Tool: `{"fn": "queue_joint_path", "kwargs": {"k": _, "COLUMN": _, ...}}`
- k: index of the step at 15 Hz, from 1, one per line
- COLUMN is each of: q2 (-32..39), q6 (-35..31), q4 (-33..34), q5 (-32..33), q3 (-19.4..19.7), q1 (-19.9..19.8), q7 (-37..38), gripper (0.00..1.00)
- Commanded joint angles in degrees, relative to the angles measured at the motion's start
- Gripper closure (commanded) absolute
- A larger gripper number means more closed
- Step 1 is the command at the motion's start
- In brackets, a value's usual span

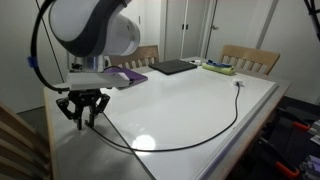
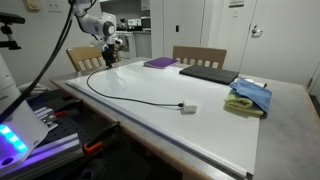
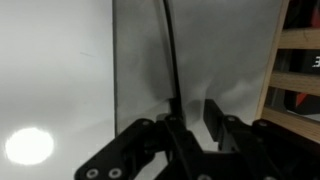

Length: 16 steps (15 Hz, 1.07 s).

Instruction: Make a circle with the charger on the table

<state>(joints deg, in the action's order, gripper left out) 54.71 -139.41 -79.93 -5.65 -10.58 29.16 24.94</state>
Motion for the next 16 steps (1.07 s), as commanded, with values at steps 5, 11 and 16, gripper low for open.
{"fn": "queue_joint_path", "kwargs": {"k": 5, "q2": 0.90, "q6": -0.14, "q4": -0.23, "q5": -0.73, "q3": -1.55, "q1": -1.11, "q7": -5.13, "gripper": 0.99}}
{"fn": "queue_joint_path", "kwargs": {"k": 11, "q2": 0.31, "q6": 1.02, "q4": 0.24, "q5": -1.56, "q3": -3.66, "q1": -1.97, "q7": -8.54, "gripper": 0.99}}
{"fn": "queue_joint_path", "kwargs": {"k": 16, "q2": -1.01, "q6": 1.92, "q4": 0.64, "q5": -1.53, "q3": -4.48, "q1": -2.33, "q7": -9.63, "gripper": 0.99}}
